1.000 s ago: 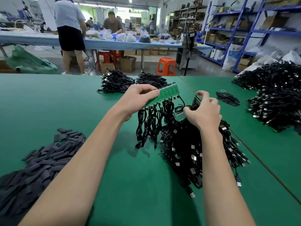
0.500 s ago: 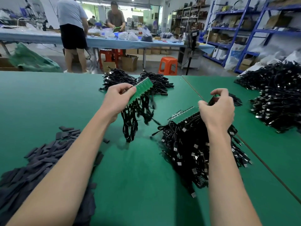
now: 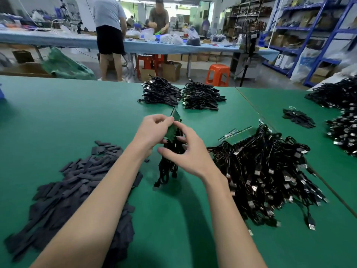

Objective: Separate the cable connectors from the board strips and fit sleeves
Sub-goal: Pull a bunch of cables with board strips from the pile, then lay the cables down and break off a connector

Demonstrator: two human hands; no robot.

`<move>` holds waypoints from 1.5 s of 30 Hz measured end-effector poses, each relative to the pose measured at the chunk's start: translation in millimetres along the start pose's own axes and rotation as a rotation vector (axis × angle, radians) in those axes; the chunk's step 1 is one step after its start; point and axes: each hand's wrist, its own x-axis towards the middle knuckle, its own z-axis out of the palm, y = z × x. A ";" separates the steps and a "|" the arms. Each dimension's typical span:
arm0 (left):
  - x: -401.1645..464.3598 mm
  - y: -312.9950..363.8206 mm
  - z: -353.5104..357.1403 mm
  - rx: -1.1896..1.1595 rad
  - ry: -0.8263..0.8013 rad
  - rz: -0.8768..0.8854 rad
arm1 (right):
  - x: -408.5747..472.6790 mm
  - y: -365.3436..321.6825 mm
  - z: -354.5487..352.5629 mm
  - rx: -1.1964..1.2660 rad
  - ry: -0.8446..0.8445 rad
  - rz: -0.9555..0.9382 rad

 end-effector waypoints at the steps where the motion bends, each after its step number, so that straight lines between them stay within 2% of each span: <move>1: -1.5 -0.5 -1.8 0.004 -0.043 -0.012 | -0.6 3.4 9.9 -0.046 0.024 -0.023; 3: -3.1 1.0 -8.8 0.033 -0.143 -0.038 | -0.3 5.5 18.4 -0.088 0.160 -0.044; 5: -2.4 -0.5 -17.5 0.096 -0.213 -0.023 | 0.4 7.0 16.2 -0.024 0.299 -0.043; 7: 0.3 -5.9 -26.4 0.157 -0.169 0.048 | -1.8 3.9 8.7 0.030 0.371 -0.014; 10: 5.1 -17.3 -39.9 0.106 0.019 0.153 | -3.1 -9.1 -9.7 0.317 0.389 0.068; 11: 4.8 -21.7 -44.0 0.056 0.018 0.148 | -1.4 -11.4 -17.3 0.447 0.379 0.112; 14: -2.4 -43.4 -47.6 -0.119 -0.168 0.013 | 3.1 -6.3 -33.0 0.761 0.305 0.290; 15: -5.7 -54.2 -45.8 -0.160 -0.211 -0.045 | 2.6 2.8 -30.8 0.792 0.266 0.362; 18: -13.4 -93.7 -33.1 -0.248 -0.150 -0.184 | 0.8 31.9 -2.5 0.742 0.157 0.570; 20: -15.6 -117.3 -26.2 -0.183 -0.062 -0.231 | 1.3 53.5 18.8 0.739 0.133 0.660; 21: -15.8 -126.5 -24.9 -0.147 -0.028 -0.245 | 2.5 65.2 26.4 0.717 0.139 0.678; 23: -12.4 -139.3 -27.5 -0.109 0.025 -0.252 | 4.5 83.5 32.7 0.493 0.116 0.641; 24: -9.1 -141.2 -29.7 -0.072 0.044 -0.238 | 5.4 88.6 31.8 0.376 0.114 0.608; 26: -1.9 -137.7 -30.1 0.097 0.091 -0.141 | 7.1 92.8 28.7 0.319 0.139 0.557; 29: 9.8 -122.1 -16.9 0.438 0.201 0.143 | 9.8 94.6 29.9 0.351 0.137 0.514; 32: 18.8 -107.2 4.8 0.621 0.057 0.330 | 10.6 98.9 35.1 0.443 0.182 0.475; 34: 23.5 -105.2 13.4 0.701 -0.056 0.302 | 10.2 101.8 37.1 0.529 0.203 0.479; 37: 29.6 -109.5 15.2 0.592 -0.139 0.204 | 8.8 105.0 36.1 0.604 0.210 0.511; 43: 31.6 -111.6 10.0 0.435 -0.174 0.240 | 10.5 105.4 25.2 0.579 0.116 0.516; 45: 30.7 -111.3 10.6 0.387 -0.177 0.258 | 11.5 105.4 22.4 0.650 0.052 0.567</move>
